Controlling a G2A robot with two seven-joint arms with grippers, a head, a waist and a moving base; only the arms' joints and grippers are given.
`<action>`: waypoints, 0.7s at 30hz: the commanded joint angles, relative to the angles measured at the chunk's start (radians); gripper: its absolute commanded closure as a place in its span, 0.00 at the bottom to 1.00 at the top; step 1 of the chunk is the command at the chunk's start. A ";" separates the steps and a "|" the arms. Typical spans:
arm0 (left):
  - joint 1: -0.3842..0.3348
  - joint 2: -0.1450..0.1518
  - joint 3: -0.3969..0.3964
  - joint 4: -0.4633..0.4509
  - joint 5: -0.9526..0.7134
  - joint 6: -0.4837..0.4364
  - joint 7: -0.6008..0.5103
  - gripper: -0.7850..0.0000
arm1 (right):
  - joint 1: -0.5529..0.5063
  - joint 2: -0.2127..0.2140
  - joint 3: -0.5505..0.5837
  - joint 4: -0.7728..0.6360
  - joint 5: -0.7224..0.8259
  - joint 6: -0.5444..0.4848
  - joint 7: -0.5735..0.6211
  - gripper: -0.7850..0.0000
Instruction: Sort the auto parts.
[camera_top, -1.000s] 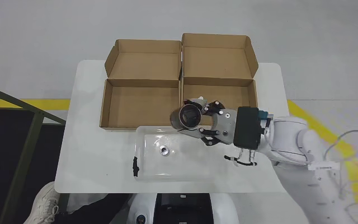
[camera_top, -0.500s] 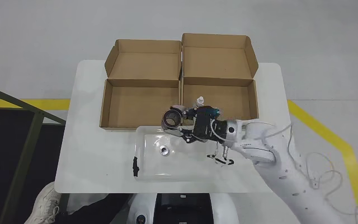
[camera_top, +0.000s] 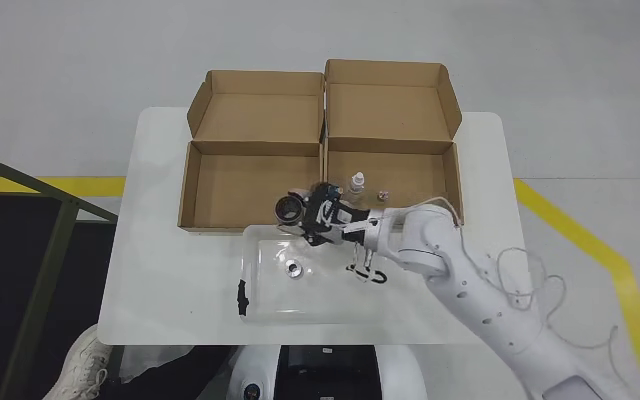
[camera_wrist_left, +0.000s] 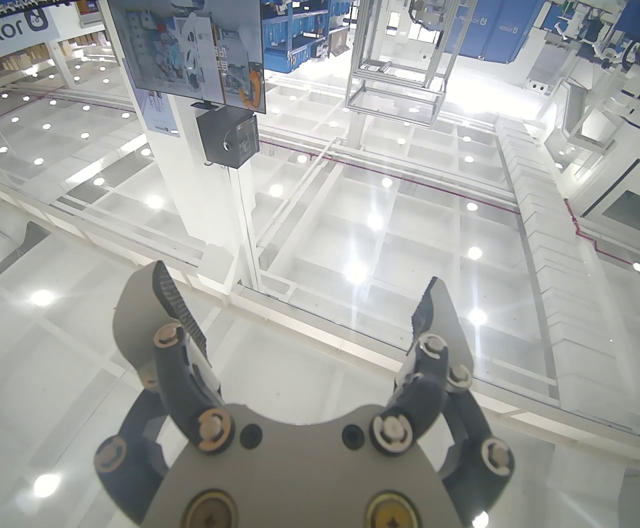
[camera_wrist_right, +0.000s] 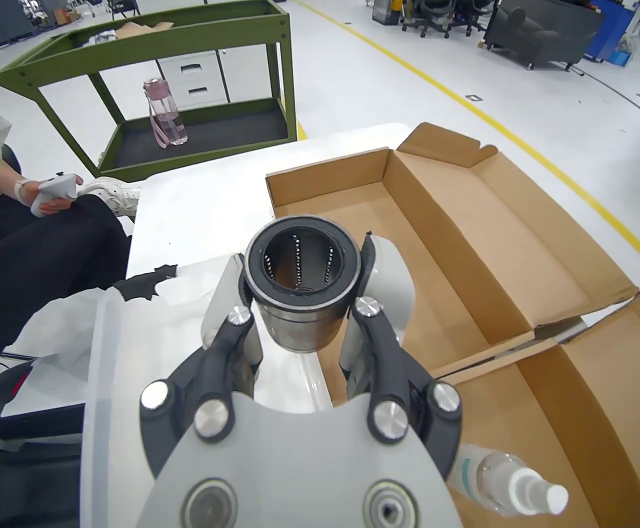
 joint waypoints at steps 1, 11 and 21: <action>0.000 0.000 0.000 0.000 0.000 0.000 0.000 0.00 | 0.024 -0.012 -0.025 0.042 0.007 0.003 -0.010 1.00; 0.000 0.000 0.000 0.000 0.000 0.000 0.000 0.00 | 0.150 -0.082 -0.132 0.192 -0.006 0.050 -0.031 1.00; 0.000 0.000 0.000 0.000 0.000 0.000 0.000 0.00 | 0.262 -0.166 -0.227 0.342 0.044 0.104 0.020 1.00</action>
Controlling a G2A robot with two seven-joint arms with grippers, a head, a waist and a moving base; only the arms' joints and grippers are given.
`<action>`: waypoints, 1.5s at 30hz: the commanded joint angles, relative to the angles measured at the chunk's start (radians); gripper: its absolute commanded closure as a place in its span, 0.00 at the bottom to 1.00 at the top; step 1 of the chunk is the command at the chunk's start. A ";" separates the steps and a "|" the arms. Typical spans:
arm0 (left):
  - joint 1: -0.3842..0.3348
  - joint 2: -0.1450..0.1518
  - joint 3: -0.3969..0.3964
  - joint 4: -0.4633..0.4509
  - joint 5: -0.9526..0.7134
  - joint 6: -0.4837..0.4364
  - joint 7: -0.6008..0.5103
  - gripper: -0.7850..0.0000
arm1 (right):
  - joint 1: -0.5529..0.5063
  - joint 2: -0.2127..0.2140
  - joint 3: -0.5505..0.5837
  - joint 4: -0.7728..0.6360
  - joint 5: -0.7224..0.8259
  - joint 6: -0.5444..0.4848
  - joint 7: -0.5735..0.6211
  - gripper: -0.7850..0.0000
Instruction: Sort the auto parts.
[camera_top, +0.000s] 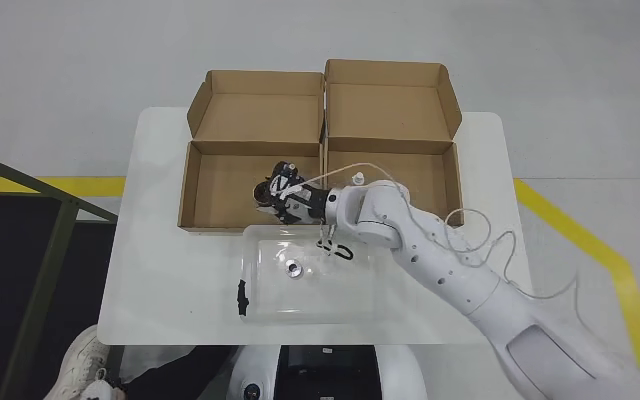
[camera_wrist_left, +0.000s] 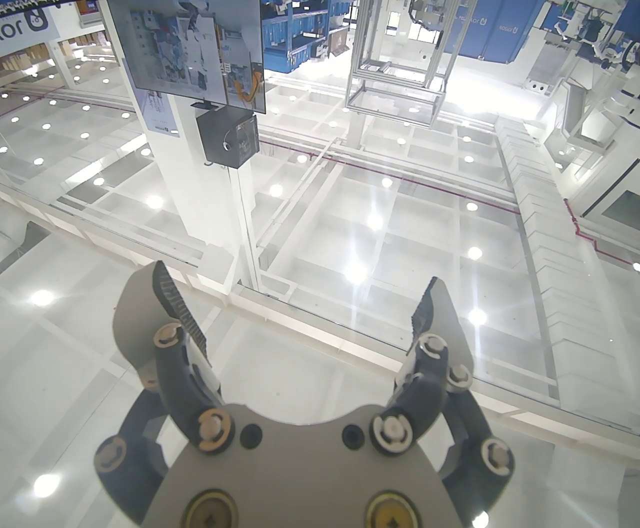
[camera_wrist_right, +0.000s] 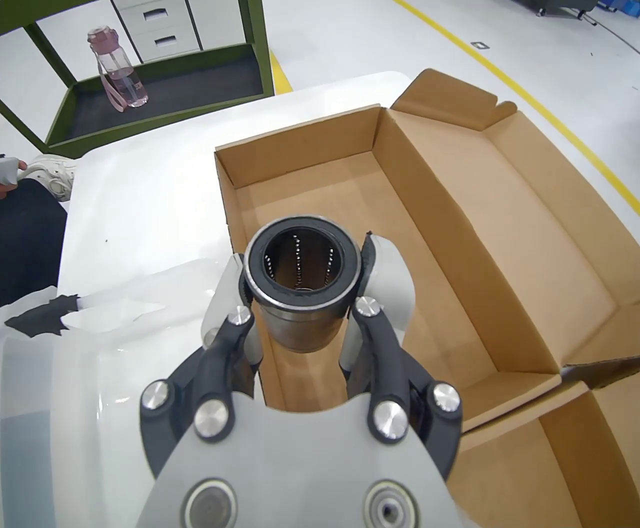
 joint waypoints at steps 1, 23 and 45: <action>0.000 0.000 0.000 0.000 0.000 0.000 0.000 0.00 | 0.019 -0.018 -0.020 0.036 0.009 0.007 0.004 1.00; 0.000 0.000 0.000 0.000 0.000 0.000 0.000 0.00 | 0.144 -0.190 -0.136 0.354 0.008 0.045 0.018 0.91; 0.000 0.000 0.000 0.000 0.000 0.000 0.000 0.00 | 0.046 -0.123 0.035 0.042 -0.131 -0.028 0.143 0.00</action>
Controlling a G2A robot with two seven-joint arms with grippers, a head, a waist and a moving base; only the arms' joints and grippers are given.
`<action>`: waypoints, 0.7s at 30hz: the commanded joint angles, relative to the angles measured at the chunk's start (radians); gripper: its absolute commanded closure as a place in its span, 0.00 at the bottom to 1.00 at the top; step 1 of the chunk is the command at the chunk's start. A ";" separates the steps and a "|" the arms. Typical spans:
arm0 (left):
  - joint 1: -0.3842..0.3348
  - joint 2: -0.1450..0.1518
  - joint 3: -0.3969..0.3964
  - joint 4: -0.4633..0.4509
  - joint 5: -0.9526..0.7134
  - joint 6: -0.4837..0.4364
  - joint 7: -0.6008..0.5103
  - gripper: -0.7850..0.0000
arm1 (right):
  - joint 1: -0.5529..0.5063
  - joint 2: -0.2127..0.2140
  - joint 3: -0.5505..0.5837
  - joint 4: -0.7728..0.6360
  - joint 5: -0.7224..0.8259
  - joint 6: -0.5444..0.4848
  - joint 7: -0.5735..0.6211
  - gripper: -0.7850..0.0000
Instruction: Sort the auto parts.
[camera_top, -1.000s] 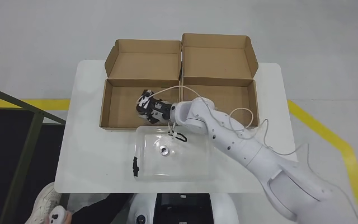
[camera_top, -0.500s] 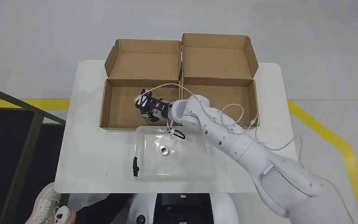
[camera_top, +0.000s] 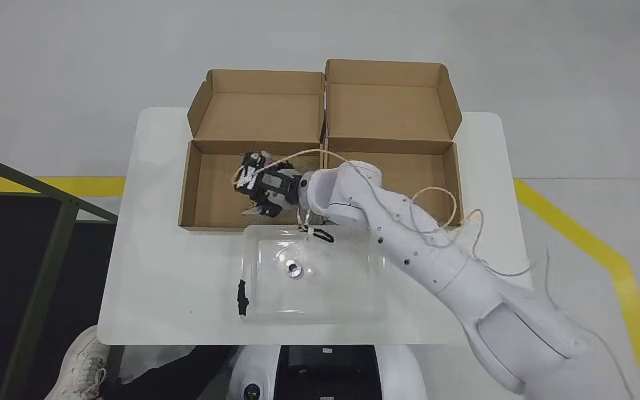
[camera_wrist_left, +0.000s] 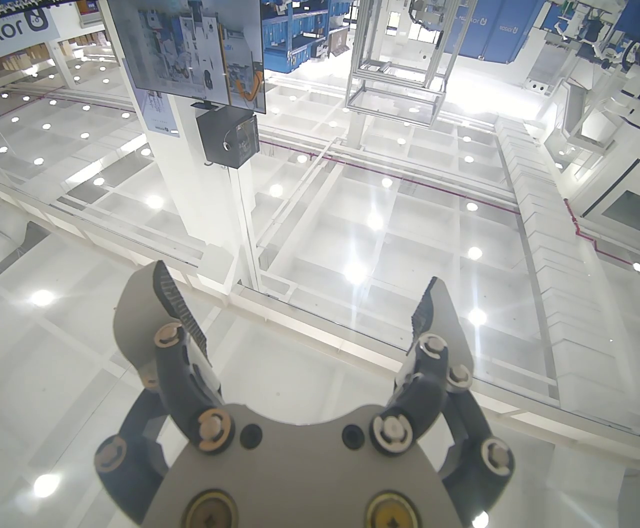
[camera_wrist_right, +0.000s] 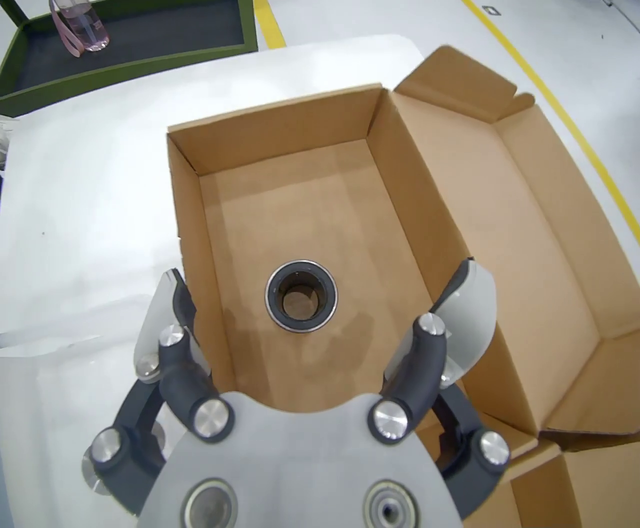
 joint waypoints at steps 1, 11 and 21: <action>0.000 0.000 0.000 0.000 0.000 0.000 0.000 0.00 | -0.051 0.024 0.038 -0.105 -0.012 -0.012 0.045 0.00; 0.000 0.000 0.000 0.000 0.000 0.000 0.000 0.00 | -0.357 0.127 0.217 -0.501 -0.088 -0.125 0.145 0.00; 0.000 0.000 0.000 0.000 0.000 0.000 0.000 0.00 | -0.560 0.182 0.281 -0.633 -0.195 -0.256 0.143 0.00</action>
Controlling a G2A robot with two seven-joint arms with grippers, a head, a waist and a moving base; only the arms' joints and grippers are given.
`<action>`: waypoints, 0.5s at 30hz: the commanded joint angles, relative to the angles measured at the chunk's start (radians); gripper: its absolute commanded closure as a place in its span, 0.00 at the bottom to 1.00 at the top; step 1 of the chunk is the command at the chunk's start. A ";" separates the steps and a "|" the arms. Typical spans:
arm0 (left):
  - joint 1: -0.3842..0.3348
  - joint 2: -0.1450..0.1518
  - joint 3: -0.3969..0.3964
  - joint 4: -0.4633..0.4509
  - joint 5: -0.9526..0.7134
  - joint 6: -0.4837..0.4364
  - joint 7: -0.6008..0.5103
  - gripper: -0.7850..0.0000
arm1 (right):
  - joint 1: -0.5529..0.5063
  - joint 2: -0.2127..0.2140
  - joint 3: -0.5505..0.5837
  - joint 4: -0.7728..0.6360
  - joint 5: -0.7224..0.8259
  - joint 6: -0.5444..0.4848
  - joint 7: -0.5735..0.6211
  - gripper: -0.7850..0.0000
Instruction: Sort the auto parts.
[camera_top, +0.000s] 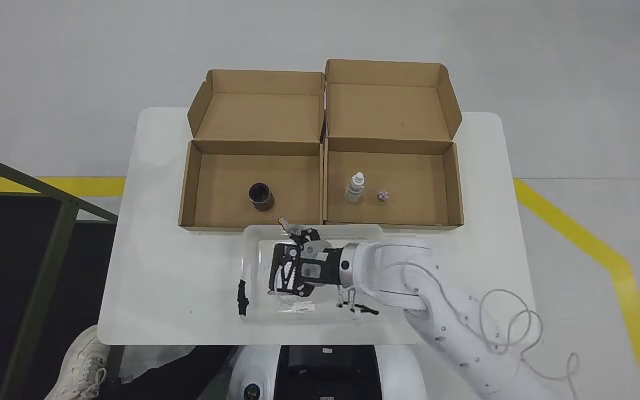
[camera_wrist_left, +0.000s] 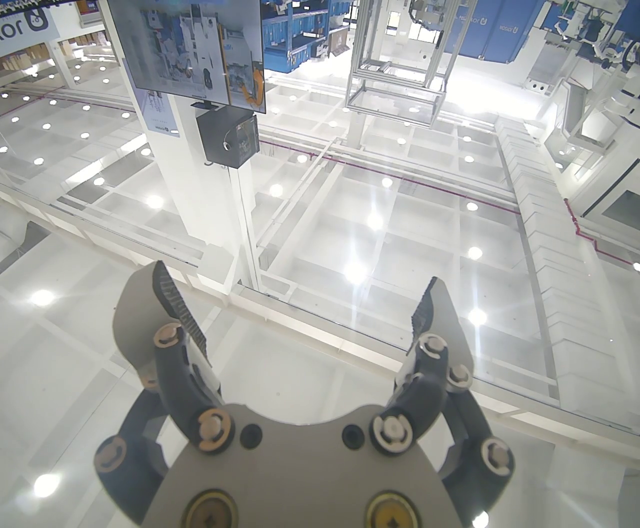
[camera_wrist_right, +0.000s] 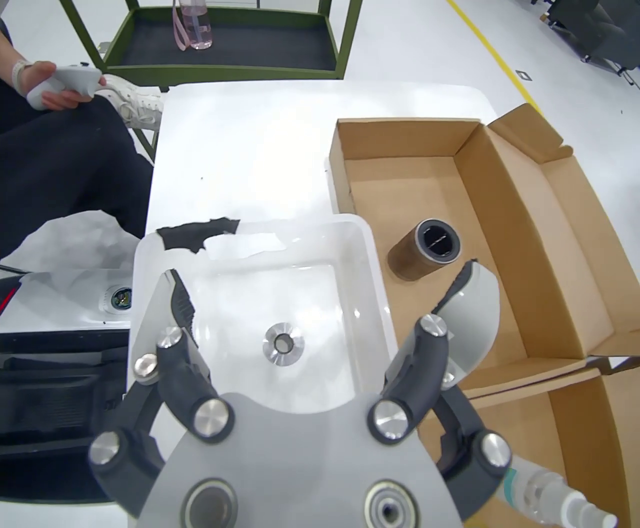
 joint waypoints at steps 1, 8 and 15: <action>0.000 0.000 0.000 0.000 0.000 0.000 0.000 0.00 | -0.023 0.006 0.005 -0.006 -0.019 -0.014 -0.010 0.00; 0.000 0.000 0.000 0.000 0.000 0.000 0.000 0.00 | -0.048 0.018 0.004 0.035 -0.083 -0.049 -0.064 0.00; 0.000 0.000 0.000 0.000 0.000 0.000 0.000 0.00 | -0.009 0.013 -0.027 0.126 -0.124 -0.045 -0.114 0.00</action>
